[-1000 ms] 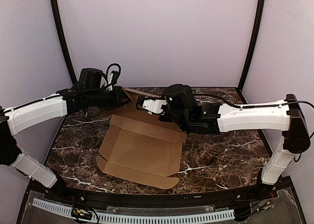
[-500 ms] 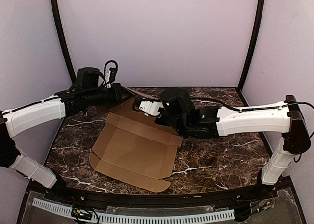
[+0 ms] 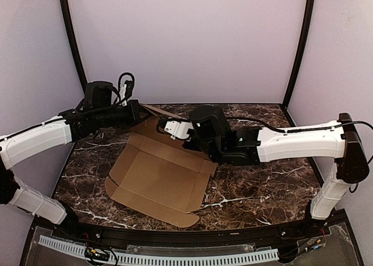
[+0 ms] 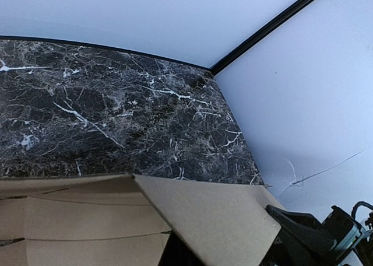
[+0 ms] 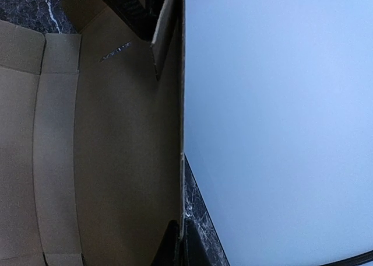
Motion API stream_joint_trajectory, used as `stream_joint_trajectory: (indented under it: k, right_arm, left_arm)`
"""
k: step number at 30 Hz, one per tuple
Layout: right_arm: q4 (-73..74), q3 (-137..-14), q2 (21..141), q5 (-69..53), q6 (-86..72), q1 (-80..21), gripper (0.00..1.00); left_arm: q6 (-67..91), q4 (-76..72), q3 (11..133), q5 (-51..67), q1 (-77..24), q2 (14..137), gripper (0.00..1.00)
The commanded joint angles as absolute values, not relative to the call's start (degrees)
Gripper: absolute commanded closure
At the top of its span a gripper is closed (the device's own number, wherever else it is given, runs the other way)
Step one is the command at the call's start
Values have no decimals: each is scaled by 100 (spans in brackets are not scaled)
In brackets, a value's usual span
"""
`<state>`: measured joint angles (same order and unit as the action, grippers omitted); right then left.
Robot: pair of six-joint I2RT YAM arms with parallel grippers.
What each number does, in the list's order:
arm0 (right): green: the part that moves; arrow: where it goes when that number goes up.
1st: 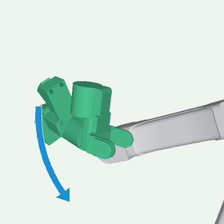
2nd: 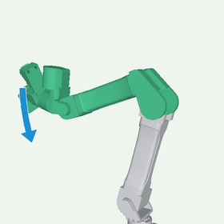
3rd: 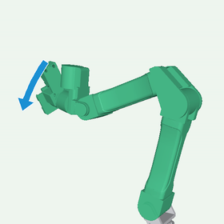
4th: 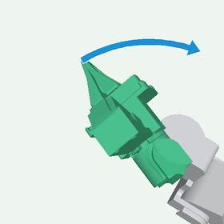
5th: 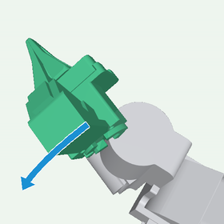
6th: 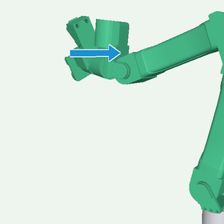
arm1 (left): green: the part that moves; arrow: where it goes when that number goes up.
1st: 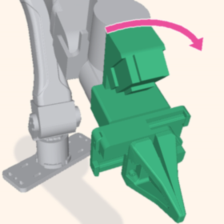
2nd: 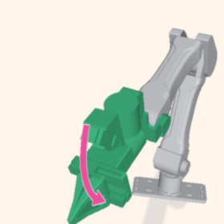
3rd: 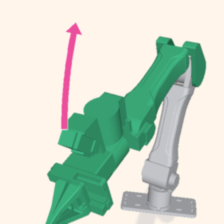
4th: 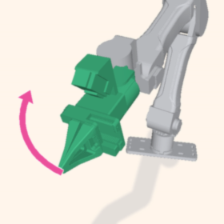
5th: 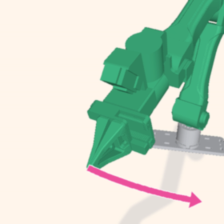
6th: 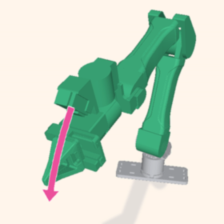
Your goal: Fold the paper box
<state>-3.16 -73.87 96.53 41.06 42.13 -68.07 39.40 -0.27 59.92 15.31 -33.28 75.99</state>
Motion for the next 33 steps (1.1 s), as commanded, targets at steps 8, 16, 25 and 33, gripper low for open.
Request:
stream_joint_trajectory:
  k: [8,16,25,33]
  right_arm:
    - [396,-7344,9497,3534,4087,-6427,100]
    - [759,-7511,9240,3196,3464,-6211,100]
    - [1100,-7742,8949,2775,3254,-5826,100]
    - [1538,-8184,8558,2113,2870,-5773,100]
  left_arm:
    - [2813,1977,6000,811,-3348,6551,99]
    - [2655,2810,5781,416,-3348,6000,99]
    - [2699,2843,5270,569,-3349,5544,98]
    - [2787,2616,4951,490,-3346,5494,95]
